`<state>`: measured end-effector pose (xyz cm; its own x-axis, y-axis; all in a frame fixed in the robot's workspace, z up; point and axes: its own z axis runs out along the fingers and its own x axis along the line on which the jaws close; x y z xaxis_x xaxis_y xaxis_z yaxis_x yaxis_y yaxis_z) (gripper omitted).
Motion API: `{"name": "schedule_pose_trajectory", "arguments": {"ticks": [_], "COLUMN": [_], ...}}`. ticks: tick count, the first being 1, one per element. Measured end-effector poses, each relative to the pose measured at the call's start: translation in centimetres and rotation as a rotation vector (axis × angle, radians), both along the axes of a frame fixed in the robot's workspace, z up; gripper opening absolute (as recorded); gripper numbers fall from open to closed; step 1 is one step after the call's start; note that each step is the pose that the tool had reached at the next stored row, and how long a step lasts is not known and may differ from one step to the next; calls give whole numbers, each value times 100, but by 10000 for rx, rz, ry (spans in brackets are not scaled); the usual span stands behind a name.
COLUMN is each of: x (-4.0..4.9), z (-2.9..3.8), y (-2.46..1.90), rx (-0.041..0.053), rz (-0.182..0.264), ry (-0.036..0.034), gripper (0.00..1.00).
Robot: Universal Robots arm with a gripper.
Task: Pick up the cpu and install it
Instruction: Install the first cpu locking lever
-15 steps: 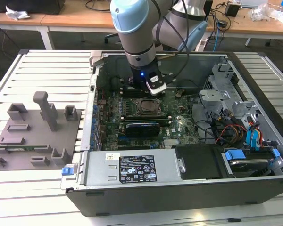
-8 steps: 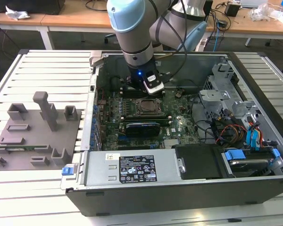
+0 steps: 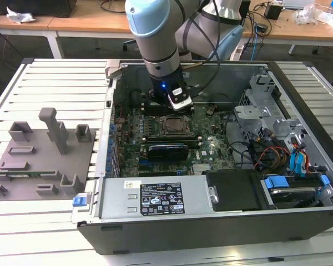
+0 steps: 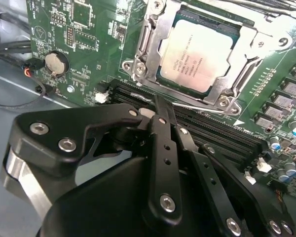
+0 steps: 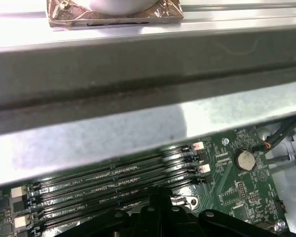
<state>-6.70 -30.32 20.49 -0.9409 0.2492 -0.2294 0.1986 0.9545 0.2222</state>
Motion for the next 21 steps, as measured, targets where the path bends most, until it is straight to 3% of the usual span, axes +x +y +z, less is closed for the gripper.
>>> {"name": "schedule_pose_trajectory", "arguments": {"ticks": [3,10,14,21], "x": [-18,-18,-18,-18], "z": [-2,-16,-84,-119], "y": [13,48,49,49], "rx": [1,18,-6,-35], "rz": [-315,-486,-613,-677], "ry": [0,0,0,0], "gripper": [11,11,11,11]}}
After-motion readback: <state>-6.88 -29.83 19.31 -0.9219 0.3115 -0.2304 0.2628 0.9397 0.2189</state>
